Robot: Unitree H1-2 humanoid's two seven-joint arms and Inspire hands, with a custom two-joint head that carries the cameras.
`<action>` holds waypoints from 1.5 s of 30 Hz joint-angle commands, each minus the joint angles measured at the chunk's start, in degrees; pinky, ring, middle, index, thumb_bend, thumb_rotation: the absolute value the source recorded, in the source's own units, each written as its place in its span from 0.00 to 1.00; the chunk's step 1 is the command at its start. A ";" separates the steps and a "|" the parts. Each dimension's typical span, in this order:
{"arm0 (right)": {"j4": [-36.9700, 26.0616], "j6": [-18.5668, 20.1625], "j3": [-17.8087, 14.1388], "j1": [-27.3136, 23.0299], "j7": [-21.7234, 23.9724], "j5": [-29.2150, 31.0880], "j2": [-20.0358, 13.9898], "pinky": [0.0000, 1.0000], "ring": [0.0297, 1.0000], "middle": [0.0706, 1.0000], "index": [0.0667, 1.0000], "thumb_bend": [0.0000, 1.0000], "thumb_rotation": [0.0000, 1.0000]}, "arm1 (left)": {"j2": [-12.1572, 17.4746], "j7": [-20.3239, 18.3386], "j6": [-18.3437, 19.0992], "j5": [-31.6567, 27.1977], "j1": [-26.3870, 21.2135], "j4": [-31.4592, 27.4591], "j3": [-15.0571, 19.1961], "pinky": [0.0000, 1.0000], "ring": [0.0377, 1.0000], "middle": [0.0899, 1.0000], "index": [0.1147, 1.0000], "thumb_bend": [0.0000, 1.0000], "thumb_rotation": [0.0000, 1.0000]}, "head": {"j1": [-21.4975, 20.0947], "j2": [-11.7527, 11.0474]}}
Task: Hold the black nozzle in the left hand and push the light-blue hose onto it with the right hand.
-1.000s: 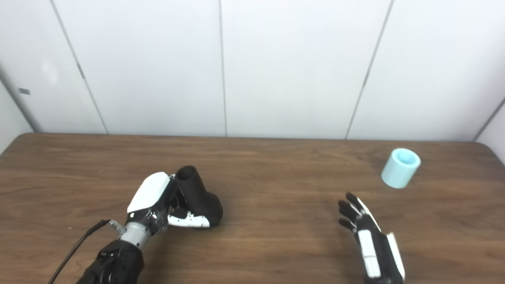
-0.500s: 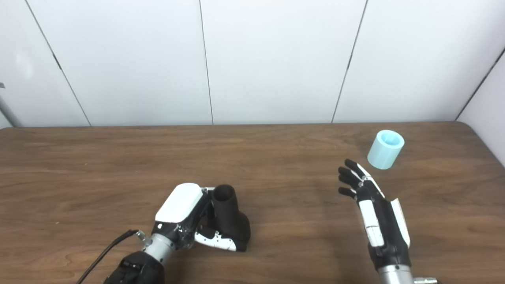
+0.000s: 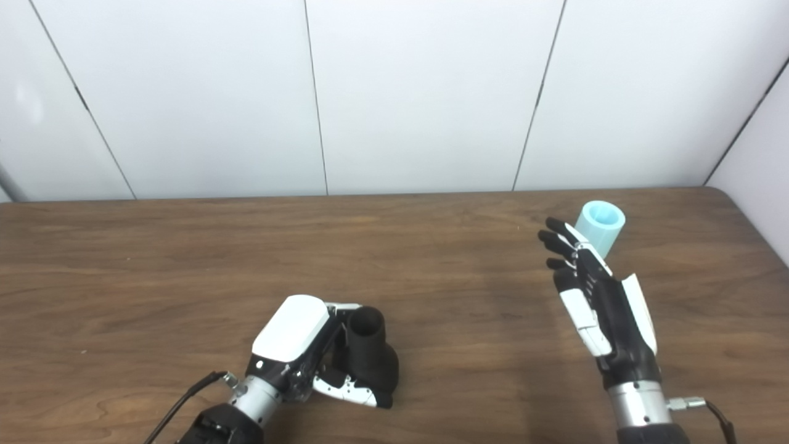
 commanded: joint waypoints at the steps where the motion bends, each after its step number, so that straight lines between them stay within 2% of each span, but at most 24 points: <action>1: -1.98 -1.08 -1.65 -2.65 0.24 1.23 -2.54 0.79 0.85 0.83 0.86 0.53 0.96 | 0.18 -1.04 -1.12 1.41 1.01 1.80 -1.48 0.36 0.44 0.41 0.42 0.48 0.00 | -0.17 0.03; 6: -0.60 -0.57 -3.49 -5.07 0.28 1.04 -4.94 0.79 0.85 0.83 0.86 0.55 0.94 | 0.11 -0.87 -1.61 1.69 1.49 2.64 -1.54 0.37 0.46 0.42 0.42 0.48 0.00 | -1.00 0.00; 10: 0.22 0.63 -3.51 -7.66 0.94 -5.05 -8.99 0.78 0.85 0.84 0.87 0.55 0.93 | 0.54 -0.81 -1.96 2.10 1.44 3.04 -1.68 0.36 0.44 0.40 0.43 0.48 0.00 | -2.38 0.38; 12: 0.14 3.26 -3.17 -9.19 1.89 -9.34 -11.42 0.79 0.86 0.86 0.88 0.55 0.83 | 0.89 -1.26 -2.02 2.51 1.38 3.03 -1.80 0.37 0.44 0.40 0.42 0.48 0.00 | -3.09 0.55; 13: 0.20 4.91 -2.88 -10.23 2.58 -11.52 -12.77 0.82 0.87 0.88 0.88 0.58 0.73 | 1.05 -1.32 -2.10 2.64 1.39 3.03 -1.80 0.36 0.44 0.40 0.42 0.48 0.00 | -3.91 0.51; 15: 0.63 7.24 -2.21 -12.37 4.17 -14.29 -15.22 0.85 0.88 0.88 0.87 0.63 0.63 | 1.27 -1.35 -2.23 2.70 1.55 2.91 -1.72 0.35 0.43 0.39 0.43 0.48 0.00 | -4.53 0.53; 17: 1.20 9.54 -1.07 -14.83 5.94 -17.15 -17.58 0.84 0.86 0.86 0.87 0.66 0.50 | 1.55 -0.95 -2.65 2.59 1.83 2.83 -1.51 0.35 0.42 0.38 0.43 0.48 0.00 | -6.39 0.36; 20: 2.51 12.36 1.49 -18.58 8.74 -22.11 -21.02 0.82 0.85 0.84 0.85 0.70 0.37 | 1.84 -0.39 -3.10 2.53 2.11 2.83 -1.17 0.35 0.43 0.39 0.43 0.48 0.00 | -8.24 0.31; 25: 7.34 14.74 5.96 -24.30 11.82 -29.28 -24.58 0.82 0.87 0.84 0.82 0.80 0.25 | 2.58 -1.52 -3.00 2.18 2.25 1.89 -0.75 0.38 0.45 0.43 0.41 0.48 0.00 | -10.96 0.22; 28: 11.91 14.62 9.18 -27.35 14.01 -32.73 -26.57 0.88 0.90 0.85 0.80 0.84 0.20 | 3.01 -1.71 -3.04 1.98 2.31 1.71 -0.46 0.39 0.45 0.43 0.41 0.48 0.00 | -12.05 0.13; 30: 15.58 14.16 11.53 -29.43 15.23 -35.30 -27.84 0.92 0.93 0.86 0.80 0.88 0.21 | 3.28 -1.58 -3.21 2.04 2.37 1.68 -0.31 0.38 0.45 0.42 0.41 0.48 0.00 | -12.64 0.11; 34: 20.91 16.63 15.38 -33.23 19.58 -38.99 -29.25 0.96 0.97 0.88 0.82 0.93 0.23 | 3.72 -1.76 -3.50 1.85 2.58 1.43 0.05 0.37 0.45 0.41 0.41 0.48 0.00 | -13.67 0.26; 40: 29.59 18.75 18.57 -37.65 22.40 -41.15 -28.99 0.93 0.97 0.88 0.84 0.95 0.20 | 4.09 -1.99 -4.40 1.06 2.77 1.48 0.84 0.36 0.44 0.40 0.42 0.48 0.00 | -14.22 0.59; 45: 34.83 19.41 18.21 -38.96 22.02 -38.60 -27.81 0.85 0.92 0.88 0.84 0.93 0.14 | 4.10 -2.85 -4.13 1.10 2.76 0.93 1.11 0.37 0.45 0.41 0.41 0.48 0.00 | -14.21 0.55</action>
